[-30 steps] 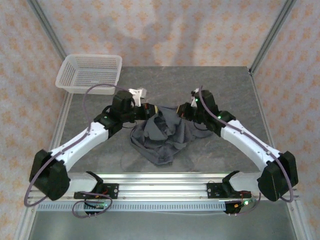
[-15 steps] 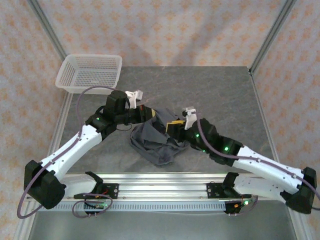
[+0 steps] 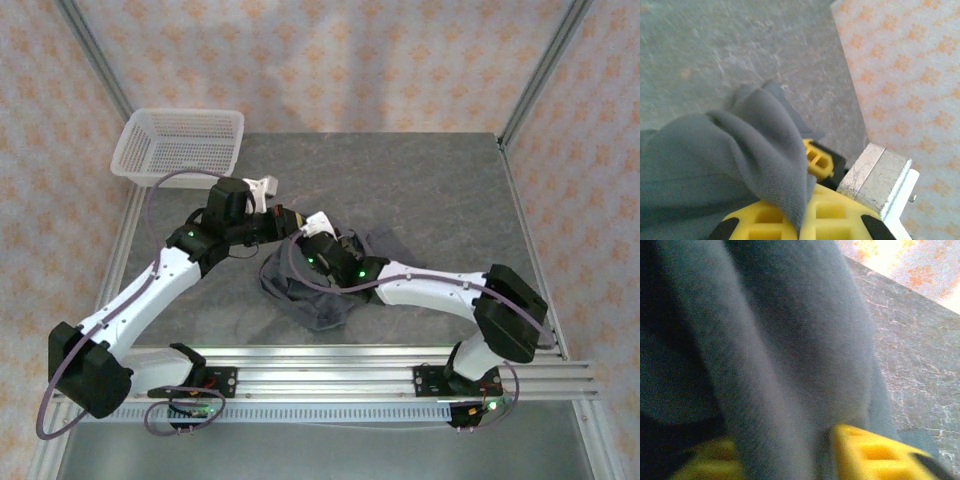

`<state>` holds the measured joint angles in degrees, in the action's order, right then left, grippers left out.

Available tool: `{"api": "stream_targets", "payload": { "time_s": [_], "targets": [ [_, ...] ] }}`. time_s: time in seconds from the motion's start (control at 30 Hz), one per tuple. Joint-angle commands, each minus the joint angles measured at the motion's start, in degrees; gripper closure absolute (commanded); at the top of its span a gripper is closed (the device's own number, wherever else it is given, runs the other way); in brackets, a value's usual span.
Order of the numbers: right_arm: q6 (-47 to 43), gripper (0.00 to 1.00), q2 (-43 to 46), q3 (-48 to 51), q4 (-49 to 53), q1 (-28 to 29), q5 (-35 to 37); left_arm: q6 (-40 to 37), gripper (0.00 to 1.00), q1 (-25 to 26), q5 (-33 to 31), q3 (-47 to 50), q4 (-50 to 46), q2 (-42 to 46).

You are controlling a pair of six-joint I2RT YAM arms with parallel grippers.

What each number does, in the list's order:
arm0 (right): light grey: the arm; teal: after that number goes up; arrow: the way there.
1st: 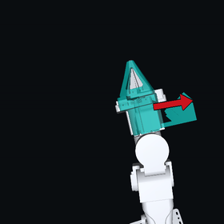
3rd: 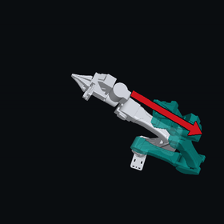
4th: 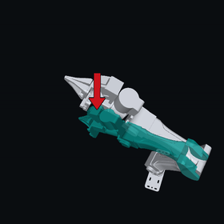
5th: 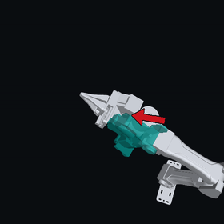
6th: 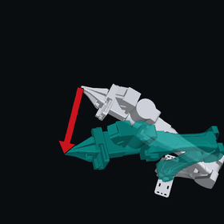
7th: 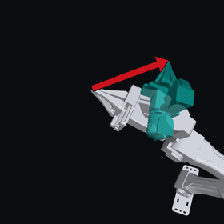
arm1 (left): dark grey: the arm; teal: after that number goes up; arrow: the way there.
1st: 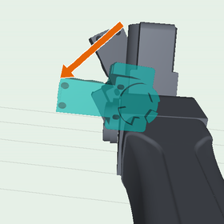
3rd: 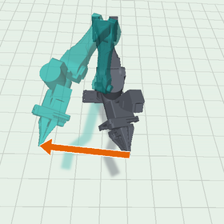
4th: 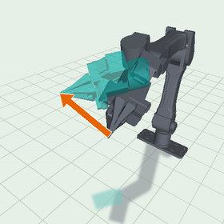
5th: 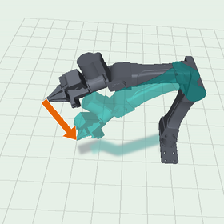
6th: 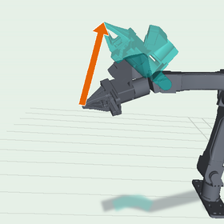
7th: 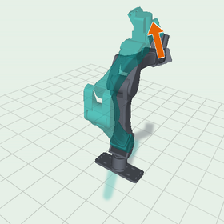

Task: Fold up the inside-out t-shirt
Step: Turn the T-shirt inside out at the center of the table.

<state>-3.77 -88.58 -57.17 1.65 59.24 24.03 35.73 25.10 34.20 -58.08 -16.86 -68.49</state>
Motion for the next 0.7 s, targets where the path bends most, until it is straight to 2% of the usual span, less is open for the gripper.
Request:
{"api": "stream_targets", "payload": {
  "time_s": [0.0,0.1,0.13,0.17,0.23,0.3,0.37,0.43,0.53,0.67],
  "targets": [
    [0.9,1.00,2.3,-3.4,2.2,-0.8,-7.2,-6.1,1.00,0.8,-3.4,-2.4,-7.7,2.6],
    [4.1,1.00,8.6,-1.5,4.6,-1.4,-22.3,-11.7,1.00,-0.9,-16.9,-1.5,-12.6,1.3],
    [5.6,1.00,11.4,-0.2,4.6,-2.0,-27.4,-11.8,1.00,-1.4,-22.5,-0.8,-13.7,0.1],
    [7.2,1.00,13.7,0.7,4.5,-2.6,-31.2,-11.8,1.00,-1.9,-25.5,0.2,-13.5,-1.0],
    [10.6,1.00,19.1,3.8,0.9,-3.7,-39.2,-10.5,1.00,-2.2,-28.0,4.4,-9.4,-3.1],
    [12.8,1.00,23.4,6.7,-3.2,-4.2,-44.5,-8.5,0.93,-2.2,-26.7,9.7,-1.3,-4.5],
    [14.0,1.00,26.1,8.2,-5.2,-4.9,-46.9,-6.9,0.81,-2.2,-26.8,13.4,4.8,-5.2],
    [15.2,1.00,27.4,9.1,-6.4,-6.2,-47.7,-6.5,0.61,-2.2,-28.5,16.0,9.1,-4.2],
    [17.7,1.00,27.7,9.9,-7.2,-8.7,-47.1,-7.6,0.39,-2.2,-31.2,17.5,10.3,-0.1],
    [21.0,1.00,27.0,11.4,-7.8,-11.8,-44.0,-8.4,0.27,-2.1,-35.2,18.3,5.7,8.5]
  ]
}}
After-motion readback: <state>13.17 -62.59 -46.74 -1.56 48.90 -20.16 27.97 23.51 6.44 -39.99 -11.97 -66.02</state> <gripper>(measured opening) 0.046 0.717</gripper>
